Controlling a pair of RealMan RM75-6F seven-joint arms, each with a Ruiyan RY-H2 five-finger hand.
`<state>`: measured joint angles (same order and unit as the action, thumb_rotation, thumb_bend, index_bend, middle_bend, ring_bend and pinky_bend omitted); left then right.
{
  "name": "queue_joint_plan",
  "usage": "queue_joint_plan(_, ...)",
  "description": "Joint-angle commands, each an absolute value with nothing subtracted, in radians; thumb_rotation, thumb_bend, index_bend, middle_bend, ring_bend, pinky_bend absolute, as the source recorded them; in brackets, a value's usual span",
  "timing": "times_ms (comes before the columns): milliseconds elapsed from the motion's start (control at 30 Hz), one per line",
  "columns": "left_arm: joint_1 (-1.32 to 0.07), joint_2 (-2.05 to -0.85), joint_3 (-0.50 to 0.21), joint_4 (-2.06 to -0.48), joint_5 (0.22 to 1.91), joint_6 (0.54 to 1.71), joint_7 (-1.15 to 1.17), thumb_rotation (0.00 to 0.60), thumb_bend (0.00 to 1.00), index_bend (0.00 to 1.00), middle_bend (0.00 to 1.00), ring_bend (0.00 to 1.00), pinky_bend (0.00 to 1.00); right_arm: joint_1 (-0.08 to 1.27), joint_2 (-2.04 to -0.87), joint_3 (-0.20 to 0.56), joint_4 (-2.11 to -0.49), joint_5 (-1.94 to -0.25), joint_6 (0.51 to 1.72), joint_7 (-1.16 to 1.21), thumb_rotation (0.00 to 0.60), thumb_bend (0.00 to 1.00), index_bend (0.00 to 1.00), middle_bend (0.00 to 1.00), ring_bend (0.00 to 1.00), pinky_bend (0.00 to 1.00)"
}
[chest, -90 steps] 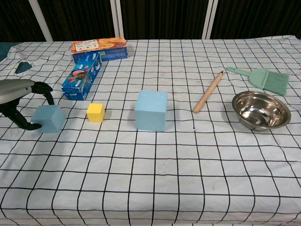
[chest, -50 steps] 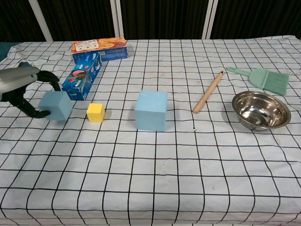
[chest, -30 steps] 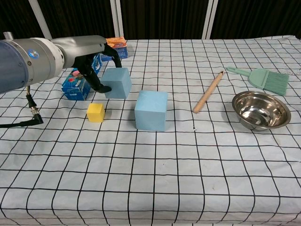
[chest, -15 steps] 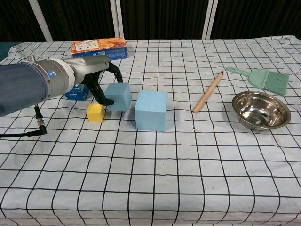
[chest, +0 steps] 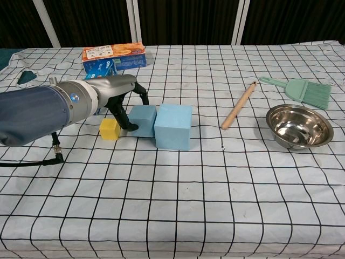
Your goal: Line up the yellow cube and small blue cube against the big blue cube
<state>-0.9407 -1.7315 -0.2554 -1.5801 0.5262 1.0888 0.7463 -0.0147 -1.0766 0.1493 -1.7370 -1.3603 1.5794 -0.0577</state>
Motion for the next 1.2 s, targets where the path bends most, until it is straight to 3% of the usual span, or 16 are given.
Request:
queue_joint_plan(33, -0.948, -1.749, -0.253, -1.558, 0.523, 1.088, 0.745, 0.6, 0.38, 0.43, 0.12, 0.0, 0.0, -0.014, -1.076, 0.149, -1.737, -1.361, 1.579, -0.057, 0.6, 0.2, 0.1, 0.07, 0.21, 0.12)
queue_joint_plan(900, -0.973, -1.82, -0.239, -1.499, 0.525, 1.114, 0.781, 0.6, 0.37, 0.41, 0.11, 0.0, 0.0, -0.019, -1.072, 0.153, -1.737, -1.361, 1.585, -0.045, 0.6, 0.2, 0.1, 0.07, 0.21, 0.12)
queue_joint_plan(1200, -0.972, -1.828, -0.239, -1.494, 0.537, 1.115, 0.781, 0.6, 0.31, 0.34, 0.11, 0.0, 0.0, -0.02, -1.072, 0.154, -1.738, -1.361, 1.586, -0.045, 0.6, 0.2, 0.1, 0.07, 0.21, 0.12)
